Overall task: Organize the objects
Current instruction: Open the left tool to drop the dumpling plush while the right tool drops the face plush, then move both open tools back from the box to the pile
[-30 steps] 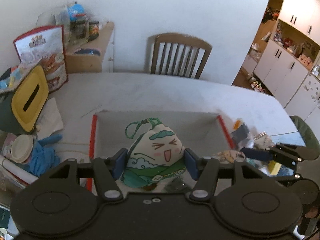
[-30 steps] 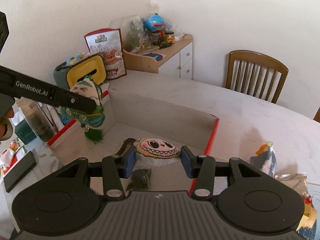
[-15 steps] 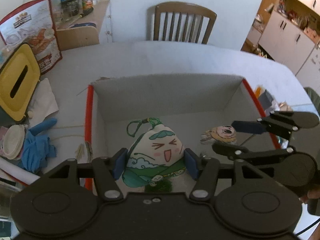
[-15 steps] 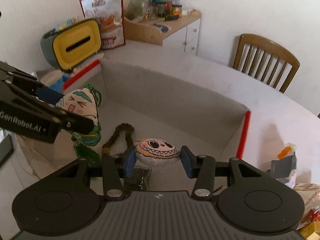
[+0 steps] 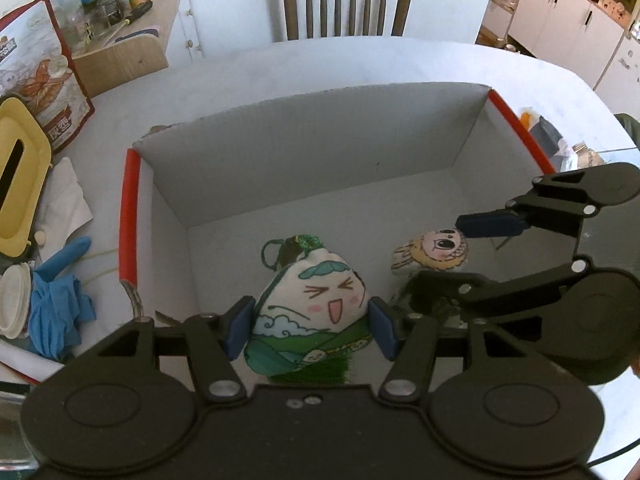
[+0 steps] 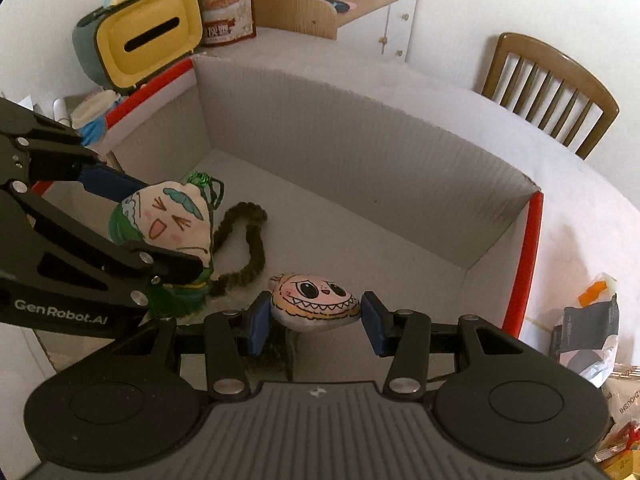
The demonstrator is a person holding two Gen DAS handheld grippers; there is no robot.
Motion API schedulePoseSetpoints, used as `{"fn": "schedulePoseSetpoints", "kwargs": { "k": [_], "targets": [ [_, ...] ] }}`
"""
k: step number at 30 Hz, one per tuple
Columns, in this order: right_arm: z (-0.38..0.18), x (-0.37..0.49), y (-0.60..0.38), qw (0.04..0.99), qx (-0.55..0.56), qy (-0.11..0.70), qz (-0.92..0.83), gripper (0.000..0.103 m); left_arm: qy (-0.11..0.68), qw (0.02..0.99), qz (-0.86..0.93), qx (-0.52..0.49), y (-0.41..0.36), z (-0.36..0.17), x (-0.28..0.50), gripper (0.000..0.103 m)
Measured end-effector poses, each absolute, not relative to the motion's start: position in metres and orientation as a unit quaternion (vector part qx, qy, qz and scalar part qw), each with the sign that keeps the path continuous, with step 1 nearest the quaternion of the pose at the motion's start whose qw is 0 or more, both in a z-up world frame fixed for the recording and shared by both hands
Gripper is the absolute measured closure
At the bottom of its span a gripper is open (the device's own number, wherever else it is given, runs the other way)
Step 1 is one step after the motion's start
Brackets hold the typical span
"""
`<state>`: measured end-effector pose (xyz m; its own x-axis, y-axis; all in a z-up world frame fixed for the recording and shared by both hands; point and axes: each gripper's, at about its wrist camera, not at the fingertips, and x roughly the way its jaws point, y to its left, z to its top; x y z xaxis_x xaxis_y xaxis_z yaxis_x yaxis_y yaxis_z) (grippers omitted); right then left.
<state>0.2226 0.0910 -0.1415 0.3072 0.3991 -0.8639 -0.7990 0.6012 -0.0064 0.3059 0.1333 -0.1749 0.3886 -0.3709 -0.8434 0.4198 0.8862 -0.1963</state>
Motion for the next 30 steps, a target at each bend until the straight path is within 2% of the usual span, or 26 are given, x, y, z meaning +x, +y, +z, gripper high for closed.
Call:
{"fn": "schedulePoseSetpoints", "kwargs": {
  "k": [12, 13, 15, 21, 30],
  "targets": [
    [-0.14, 0.218, 0.092, 0.752, -0.25, 0.453, 0.408, 0.055, 0.528, 0.814, -0.239, 0.046, 0.13, -0.185, 0.316, 0.041],
    [-0.14, 0.217, 0.093, 0.752, -0.252, 0.452, 0.409, 0.053, 0.529, 0.813, -0.239, 0.047, 0.13, -0.185, 0.316, 0.04],
    [-0.139, 0.215, 0.093, 0.751, -0.256, 0.449, 0.41, 0.044, 0.528, 0.813, -0.241, 0.047, 0.13, -0.185, 0.317, 0.038],
    [-0.133, 0.207, 0.088, 0.755, -0.268, 0.432, 0.415, 0.04, 0.527, 0.814, -0.241, 0.04, 0.131, -0.183, 0.316, 0.037],
    [-0.111, 0.2, 0.07, 0.77, -0.246, 0.411, 0.422, 0.04, 0.511, 0.825, -0.237, 0.037, 0.129, -0.174, 0.307, 0.024]
  ]
}}
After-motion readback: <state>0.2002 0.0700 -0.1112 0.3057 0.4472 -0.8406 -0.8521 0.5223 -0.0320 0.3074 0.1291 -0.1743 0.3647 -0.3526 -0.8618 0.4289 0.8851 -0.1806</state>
